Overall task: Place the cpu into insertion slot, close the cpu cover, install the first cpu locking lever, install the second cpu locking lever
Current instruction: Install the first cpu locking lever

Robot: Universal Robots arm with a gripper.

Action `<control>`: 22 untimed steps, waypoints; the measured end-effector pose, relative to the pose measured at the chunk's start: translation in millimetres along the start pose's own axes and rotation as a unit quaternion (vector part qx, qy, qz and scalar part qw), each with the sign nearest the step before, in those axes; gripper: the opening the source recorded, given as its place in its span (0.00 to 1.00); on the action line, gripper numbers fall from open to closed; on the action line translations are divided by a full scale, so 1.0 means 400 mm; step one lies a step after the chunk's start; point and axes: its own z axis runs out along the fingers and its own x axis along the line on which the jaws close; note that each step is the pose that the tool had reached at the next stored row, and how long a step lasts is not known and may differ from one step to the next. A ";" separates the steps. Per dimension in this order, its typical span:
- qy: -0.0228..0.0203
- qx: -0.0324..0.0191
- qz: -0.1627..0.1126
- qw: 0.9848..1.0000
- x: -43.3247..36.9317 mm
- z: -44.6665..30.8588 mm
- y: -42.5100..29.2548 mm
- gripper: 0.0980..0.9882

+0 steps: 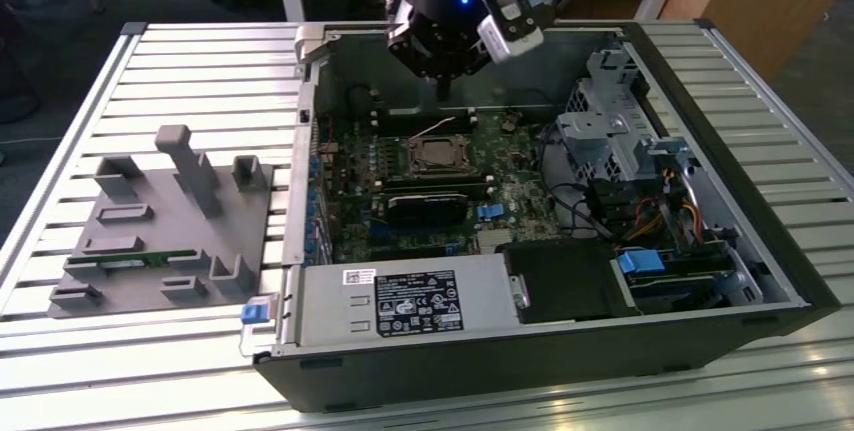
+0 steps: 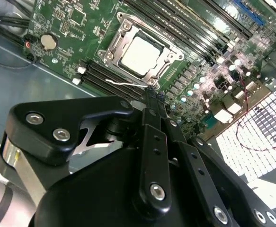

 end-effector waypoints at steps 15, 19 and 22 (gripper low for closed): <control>-0.003 0.001 0.010 1.000 -0.001 0.055 0.012 0.01; -0.003 0.001 0.010 1.000 -0.001 0.060 0.019 0.01; -0.003 0.001 0.012 1.000 -0.001 0.071 0.024 0.01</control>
